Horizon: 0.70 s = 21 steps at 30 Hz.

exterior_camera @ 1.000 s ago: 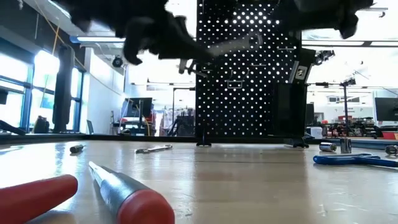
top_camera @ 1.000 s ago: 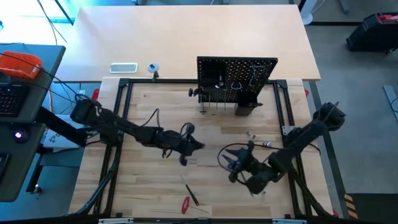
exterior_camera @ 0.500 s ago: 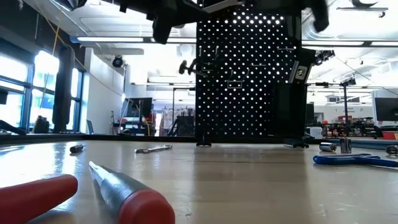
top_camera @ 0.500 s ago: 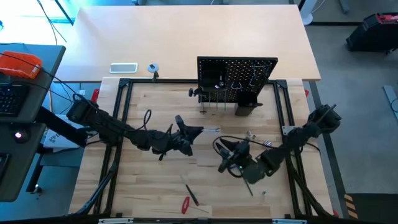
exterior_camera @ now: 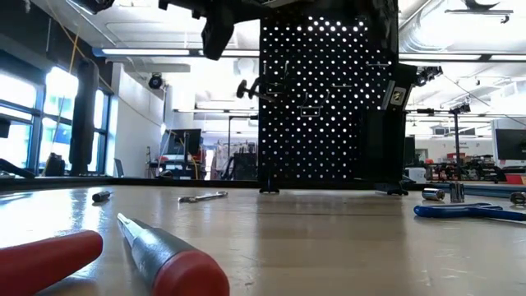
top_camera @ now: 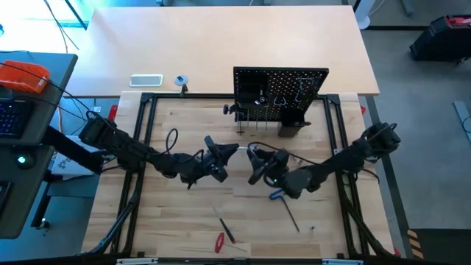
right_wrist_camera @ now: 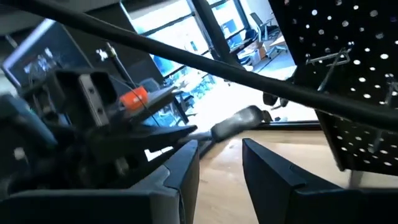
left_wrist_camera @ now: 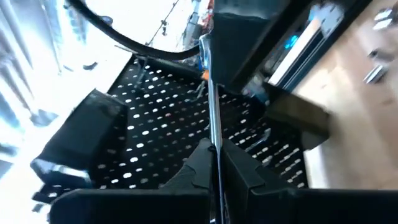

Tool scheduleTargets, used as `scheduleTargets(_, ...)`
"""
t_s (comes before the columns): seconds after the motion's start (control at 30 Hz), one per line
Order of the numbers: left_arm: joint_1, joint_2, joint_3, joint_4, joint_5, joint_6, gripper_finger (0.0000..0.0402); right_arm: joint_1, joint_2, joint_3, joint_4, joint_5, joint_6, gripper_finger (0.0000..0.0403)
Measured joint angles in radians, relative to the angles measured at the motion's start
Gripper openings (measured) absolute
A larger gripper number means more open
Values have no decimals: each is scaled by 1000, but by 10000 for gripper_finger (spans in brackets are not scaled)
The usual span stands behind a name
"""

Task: Hang tools onto peg board
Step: Hang the silver combination wrench onto the pegboard

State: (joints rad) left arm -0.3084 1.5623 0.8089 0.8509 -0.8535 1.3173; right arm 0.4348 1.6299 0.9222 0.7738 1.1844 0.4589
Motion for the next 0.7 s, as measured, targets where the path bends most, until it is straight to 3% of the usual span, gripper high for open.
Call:
scheduleTargets(0.33, -4, -2, 0, 147, -31, 258, 4, -93, -1, 0, 226, -121, -98, 117)
scheduleTargets(0.7, 8, -2, 0, 191, -34, 370, 4, -181, 9, 49, 185, -282, -62, 112)
